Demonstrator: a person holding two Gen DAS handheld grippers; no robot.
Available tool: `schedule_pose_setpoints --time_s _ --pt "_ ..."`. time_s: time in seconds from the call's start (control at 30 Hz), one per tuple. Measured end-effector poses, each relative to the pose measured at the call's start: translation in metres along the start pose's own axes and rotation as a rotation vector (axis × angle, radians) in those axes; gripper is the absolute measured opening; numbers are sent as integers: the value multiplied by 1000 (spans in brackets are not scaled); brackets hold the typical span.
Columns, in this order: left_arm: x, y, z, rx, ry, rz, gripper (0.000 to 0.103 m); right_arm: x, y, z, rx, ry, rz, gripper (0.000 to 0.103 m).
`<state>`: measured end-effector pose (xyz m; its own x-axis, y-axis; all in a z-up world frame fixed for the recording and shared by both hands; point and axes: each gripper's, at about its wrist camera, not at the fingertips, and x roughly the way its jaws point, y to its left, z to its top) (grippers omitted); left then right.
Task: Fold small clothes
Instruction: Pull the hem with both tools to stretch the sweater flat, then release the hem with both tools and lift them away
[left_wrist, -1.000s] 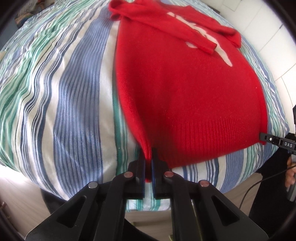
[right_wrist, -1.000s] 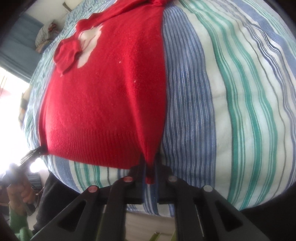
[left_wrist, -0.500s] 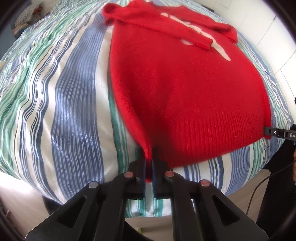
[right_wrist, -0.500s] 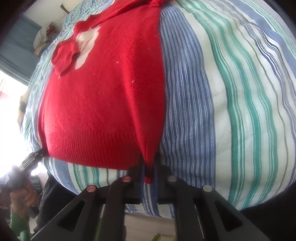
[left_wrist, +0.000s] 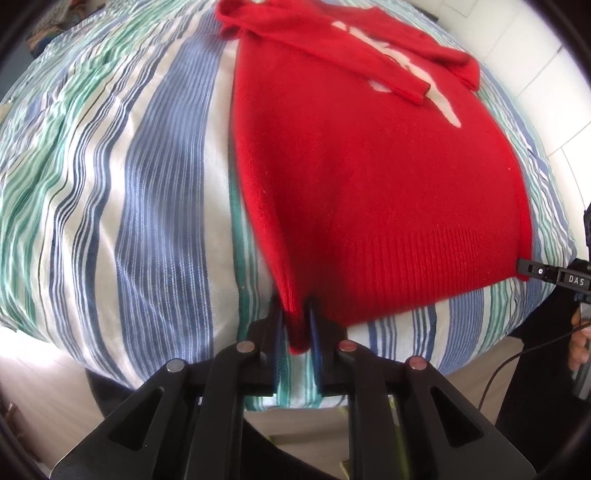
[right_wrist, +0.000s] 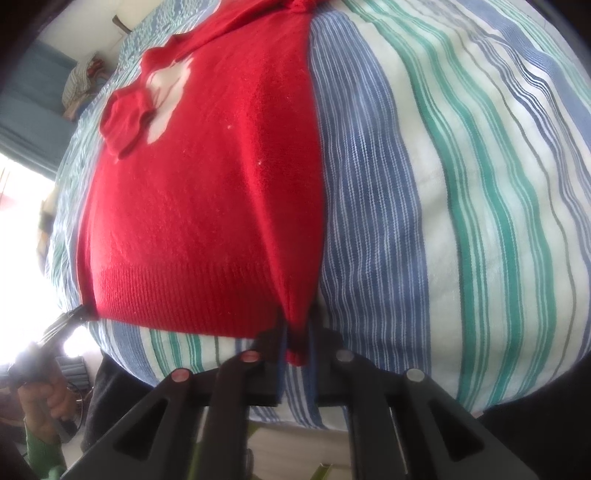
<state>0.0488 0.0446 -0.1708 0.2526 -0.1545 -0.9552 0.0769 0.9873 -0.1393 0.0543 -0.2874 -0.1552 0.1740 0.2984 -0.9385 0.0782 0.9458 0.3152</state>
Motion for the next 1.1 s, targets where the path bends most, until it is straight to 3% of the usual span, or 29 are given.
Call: schedule_pose_setpoints --time_s 0.07,0.1,0.2,0.3,0.4,0.47,0.53,0.6,0.67,0.7,0.77,0.83,0.9,0.93,1.0,1.1 --pt "-9 7 -5 0 18 34 57 -4 -2 -2 15 10 6 21" --pt "-13 11 -9 2 32 67 65 -7 -2 -5 19 16 -2 24" --pt "-31 25 -21 4 56 185 67 -21 -2 -16 18 22 -49 38" --pt "-74 35 -7 -28 -57 202 67 -44 -2 -27 3 -31 -96 40" --pt "-115 17 33 28 -238 174 70 -66 3 -32 -22 -117 -129 46" --pt "-119 -14 64 136 -307 146 85 -72 7 -31 -38 -159 -129 47" --pt "-105 -38 88 213 -327 90 85 -72 10 -28 -50 -177 -124 47" --pt "-73 -47 113 158 -244 -40 85 -70 14 -26 -51 -181 -116 47" --pt "-31 -46 135 21 -121 -179 79 -71 18 -28 -58 -198 -110 47" --pt "-13 -56 135 -43 -82 -207 77 -71 20 -31 -66 -204 -114 47" --pt "13 -62 140 -141 -76 -190 74 -70 23 -35 -78 -211 -113 47" --pt "25 -61 142 -231 -126 -170 67 -69 24 -39 -78 -215 -106 47" --pt "30 -54 144 -312 -164 -183 30 -67 25 -40 -80 -217 -100 47" --pt "31 -47 145 -353 -152 -207 5 -67 25 -40 -81 -218 -102 47" --pt "19 -29 144 -417 -156 -274 2 -67 23 -39 -74 -219 -94 47" --pt "-30 6 145 -344 -237 -212 2 -69 17 -39 -47 -222 -80 47"
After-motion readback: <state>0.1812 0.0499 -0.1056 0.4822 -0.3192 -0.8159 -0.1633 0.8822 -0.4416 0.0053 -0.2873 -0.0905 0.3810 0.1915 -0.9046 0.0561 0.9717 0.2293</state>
